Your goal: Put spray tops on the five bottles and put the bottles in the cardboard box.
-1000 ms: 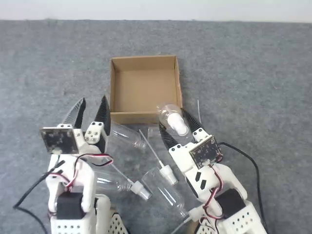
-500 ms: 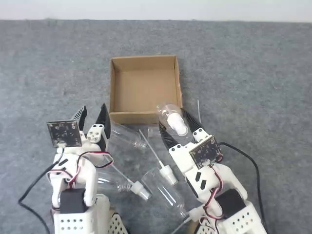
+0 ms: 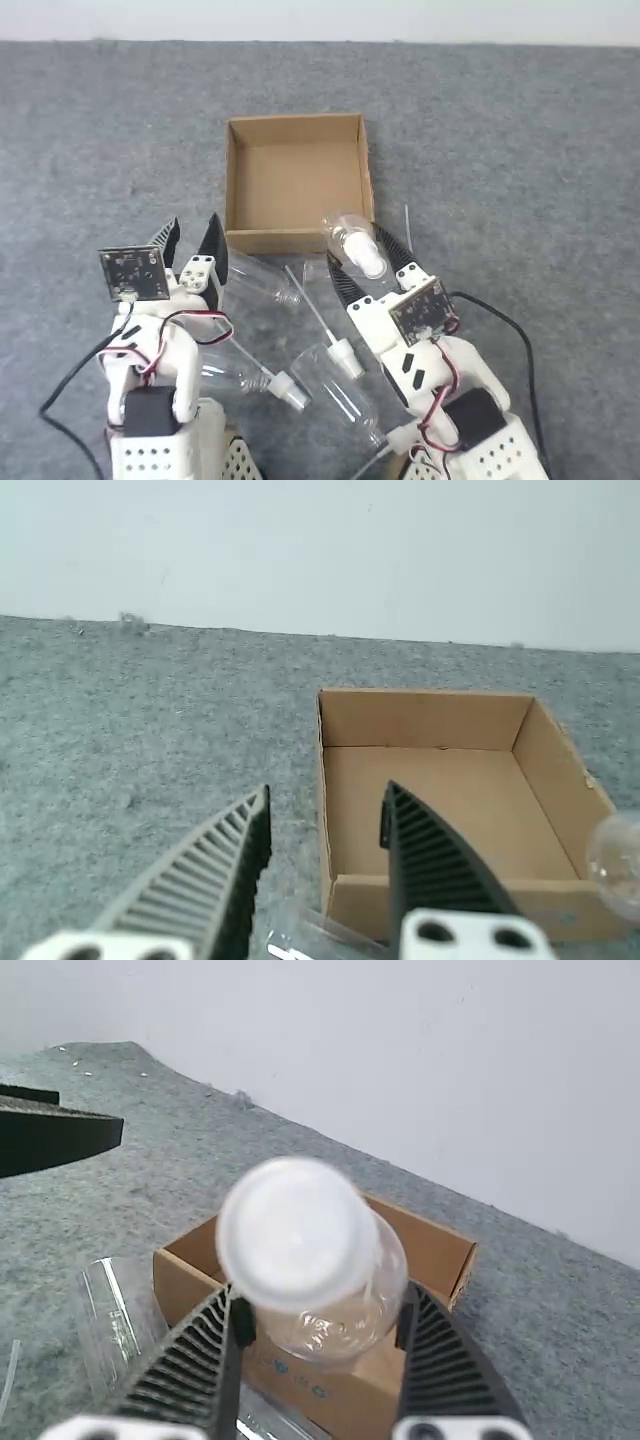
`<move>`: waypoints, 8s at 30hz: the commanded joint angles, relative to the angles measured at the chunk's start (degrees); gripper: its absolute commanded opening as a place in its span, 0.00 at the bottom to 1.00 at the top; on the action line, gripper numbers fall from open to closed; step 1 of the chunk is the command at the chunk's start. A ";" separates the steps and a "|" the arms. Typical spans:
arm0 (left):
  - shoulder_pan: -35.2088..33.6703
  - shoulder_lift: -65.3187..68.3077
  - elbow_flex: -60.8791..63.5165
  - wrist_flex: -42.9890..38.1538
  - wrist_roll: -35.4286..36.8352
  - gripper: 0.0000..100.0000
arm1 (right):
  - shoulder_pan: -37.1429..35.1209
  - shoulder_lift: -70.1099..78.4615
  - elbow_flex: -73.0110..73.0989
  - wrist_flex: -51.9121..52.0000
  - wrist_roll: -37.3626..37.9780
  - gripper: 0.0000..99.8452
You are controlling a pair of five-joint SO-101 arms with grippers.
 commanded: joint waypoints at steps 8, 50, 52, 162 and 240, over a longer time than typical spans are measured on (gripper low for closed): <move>-0.26 -0.88 -0.40 -1.05 0.35 0.17 | 0.75 -0.40 -15.82 3.47 0.00 0.07; -0.79 -0.88 1.71 -5.54 0.26 0.17 | 0.66 40.92 -44.75 2.86 1.93 0.07; -2.90 -0.88 1.71 -5.54 0.44 0.17 | 0.66 44.18 -46.86 2.86 1.93 0.07; -9.85 -0.88 1.54 -7.30 0.62 0.17 | -3.56 142.55 -117.98 -3.47 -7.56 0.07; -9.85 -0.88 1.54 -7.47 0.26 0.17 | -5.14 135.08 -118.07 15.78 -6.95 0.29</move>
